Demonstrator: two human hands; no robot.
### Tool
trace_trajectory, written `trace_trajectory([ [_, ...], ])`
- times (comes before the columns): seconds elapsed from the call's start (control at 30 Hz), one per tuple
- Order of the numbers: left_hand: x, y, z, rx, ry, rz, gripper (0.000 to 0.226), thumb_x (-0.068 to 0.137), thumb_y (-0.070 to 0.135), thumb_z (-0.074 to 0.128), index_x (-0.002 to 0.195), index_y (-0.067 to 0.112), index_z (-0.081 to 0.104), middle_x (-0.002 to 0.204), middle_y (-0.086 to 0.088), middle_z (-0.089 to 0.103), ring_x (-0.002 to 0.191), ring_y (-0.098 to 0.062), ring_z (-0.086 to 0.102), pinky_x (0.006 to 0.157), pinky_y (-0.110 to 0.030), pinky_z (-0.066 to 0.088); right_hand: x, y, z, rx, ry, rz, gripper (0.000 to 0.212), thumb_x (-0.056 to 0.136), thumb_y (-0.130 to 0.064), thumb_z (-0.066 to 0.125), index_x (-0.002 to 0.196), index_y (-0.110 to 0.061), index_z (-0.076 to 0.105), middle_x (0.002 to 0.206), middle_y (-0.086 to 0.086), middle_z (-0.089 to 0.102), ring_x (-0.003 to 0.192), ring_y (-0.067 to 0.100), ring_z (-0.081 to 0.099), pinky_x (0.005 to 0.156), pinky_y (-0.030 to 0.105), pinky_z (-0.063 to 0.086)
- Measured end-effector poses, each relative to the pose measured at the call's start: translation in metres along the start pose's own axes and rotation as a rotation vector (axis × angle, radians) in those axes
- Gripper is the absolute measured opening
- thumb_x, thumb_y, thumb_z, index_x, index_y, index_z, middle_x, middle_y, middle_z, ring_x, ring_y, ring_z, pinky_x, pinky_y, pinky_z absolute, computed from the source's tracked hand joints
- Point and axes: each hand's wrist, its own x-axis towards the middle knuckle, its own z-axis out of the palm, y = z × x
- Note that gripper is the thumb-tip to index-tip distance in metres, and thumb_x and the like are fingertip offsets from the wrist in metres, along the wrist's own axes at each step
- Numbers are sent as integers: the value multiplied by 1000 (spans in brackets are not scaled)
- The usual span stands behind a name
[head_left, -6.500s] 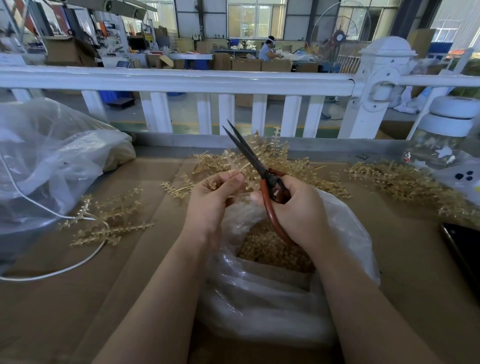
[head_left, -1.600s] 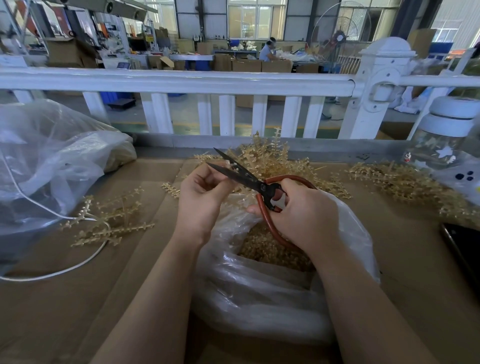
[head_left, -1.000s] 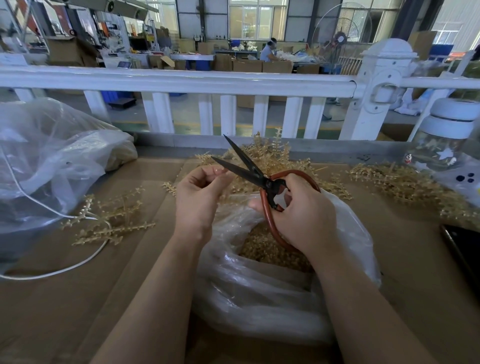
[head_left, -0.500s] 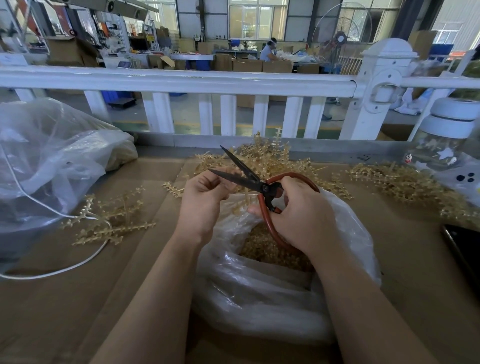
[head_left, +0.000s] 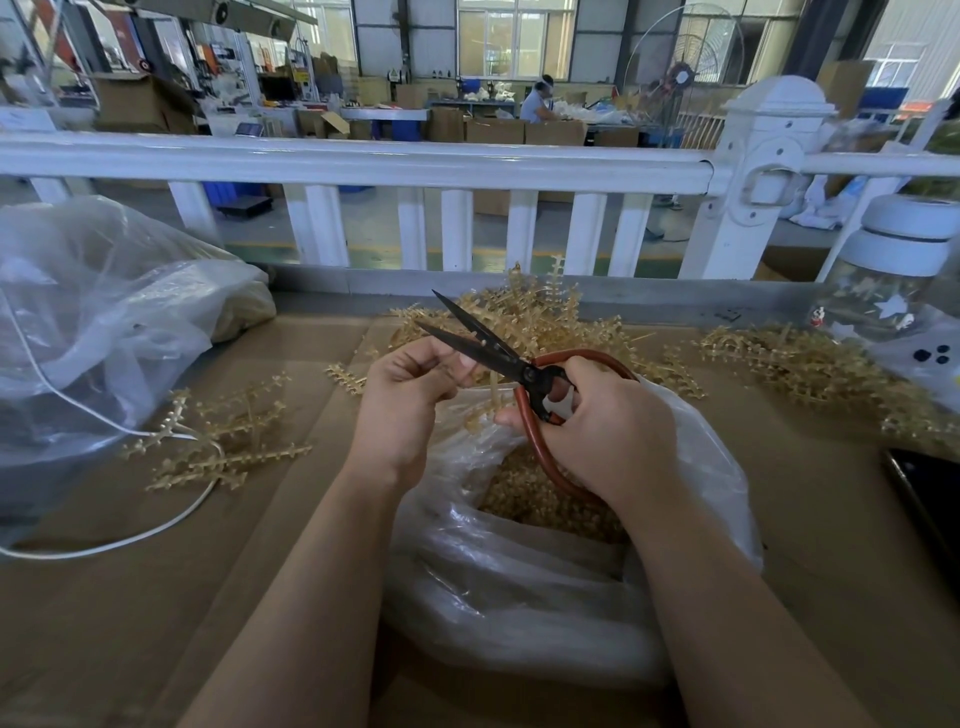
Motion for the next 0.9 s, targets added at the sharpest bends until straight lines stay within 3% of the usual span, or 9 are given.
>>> trace_trajectory([
  [0.17, 0, -1, 1, -32, 4, 10, 18, 88, 2, 62, 79, 15, 69, 72, 3, 67, 71, -11, 53, 65, -19, 41, 0, 1, 1, 20, 21, -6, 73, 68, -94, 34, 82, -28, 61, 65, -16, 58, 56, -1, 50, 48, 18, 37],
  [0.4, 0, -3, 5, 81, 37, 114, 7, 90, -10, 56, 89, -6, 62, 76, 0, 66, 70, -5, 60, 66, -14, 47, 0, 1, 2, -24, 32, -4, 75, 70, -97, 31, 84, -30, 62, 66, -17, 58, 58, 1, 53, 50, 22, 47],
  [0.47, 0, -3, 6, 139, 52, 145, 17, 89, -8, 59, 90, 7, 67, 83, -7, 69, 77, -15, 65, 73, -22, 52, 1, 2, 3, -25, 16, 1, 69, 71, -95, 39, 87, -32, 61, 68, -19, 57, 61, 1, 53, 51, 22, 47],
  [0.53, -1, -4, 7, 189, 43, 173, 22, 89, -3, 63, 89, 17, 70, 89, -12, 71, 87, -31, 67, 82, -40, 57, 1, 3, 4, -28, 13, -3, 64, 72, -92, 46, 90, -32, 60, 72, -18, 59, 64, 3, 55, 54, 25, 50],
  [0.63, -2, -4, 7, 230, 37, 197, 22, 89, 2, 64, 88, 23, 70, 89, -11, 71, 89, -39, 64, 85, -53, 54, 1, 4, 3, -17, 27, -12, 64, 71, -92, 46, 88, -31, 57, 68, -17, 55, 62, 3, 52, 53, 24, 47],
  [0.9, -1, -5, 8, 188, 12, 173, 20, 91, -4, 61, 93, 14, 69, 89, -15, 69, 88, -31, 65, 82, -30, 56, -1, 1, 3, 66, 45, -23, 79, 68, -98, 30, 88, -29, 62, 71, -17, 61, 63, 2, 56, 54, 22, 50],
])
